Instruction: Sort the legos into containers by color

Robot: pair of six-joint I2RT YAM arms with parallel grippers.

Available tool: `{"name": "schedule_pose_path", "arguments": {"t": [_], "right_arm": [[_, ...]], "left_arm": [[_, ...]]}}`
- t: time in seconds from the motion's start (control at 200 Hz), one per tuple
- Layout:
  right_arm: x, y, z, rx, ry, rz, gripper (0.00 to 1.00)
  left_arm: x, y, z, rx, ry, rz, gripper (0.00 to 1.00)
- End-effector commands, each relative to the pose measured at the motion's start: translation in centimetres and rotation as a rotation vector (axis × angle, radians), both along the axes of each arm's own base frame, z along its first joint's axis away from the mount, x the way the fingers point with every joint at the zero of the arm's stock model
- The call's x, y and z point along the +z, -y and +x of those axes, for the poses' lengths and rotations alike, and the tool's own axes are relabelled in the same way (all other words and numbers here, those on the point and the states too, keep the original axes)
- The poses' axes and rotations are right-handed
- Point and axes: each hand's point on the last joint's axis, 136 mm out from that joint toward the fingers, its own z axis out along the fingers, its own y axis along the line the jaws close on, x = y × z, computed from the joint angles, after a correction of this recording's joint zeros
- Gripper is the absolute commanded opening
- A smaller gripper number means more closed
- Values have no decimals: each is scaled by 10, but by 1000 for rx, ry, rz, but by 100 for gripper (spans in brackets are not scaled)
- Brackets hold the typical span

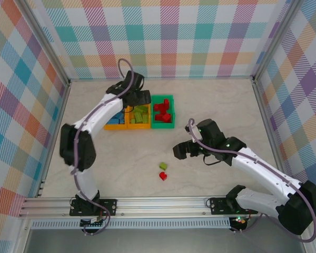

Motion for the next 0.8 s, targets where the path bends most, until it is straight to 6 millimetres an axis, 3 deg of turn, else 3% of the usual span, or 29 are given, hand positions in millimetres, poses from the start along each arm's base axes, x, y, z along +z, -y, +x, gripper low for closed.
{"name": "schedule_pose_path", "arguments": {"t": [0.0,0.105,0.225,0.245,0.335,0.425,0.575,0.71,0.795], "right_arm": [[-1,-15,-7,64,-14,-37,96],[-20,-41,-25,160,-63,-69,95],[-44,-68,-38,230,-122,-98,93],[-46,-72,-38,237,-129,-100,93],[-66,-85,-38,258,-159,-126,89],[-85,-87,-33,276,-157,-195,85],[-107,-88,-25,311,-155,-280,67],[-117,-92,-23,324,-161,-298,50],[-122,-90,-20,313,-158,-319,47]], "left_arm": [[83,6,-42,-179,204,-84,86],[104,-3,-101,-364,288,-55,88],[103,-8,-174,-620,373,-7,89],[92,-8,-184,-668,362,3,89],[77,-10,-238,-887,416,52,91],[58,-21,-273,-995,438,107,92],[27,-32,-311,-1119,422,155,97],[13,-29,-322,-1154,430,127,100],[10,-26,-323,-1165,429,101,100]]}}
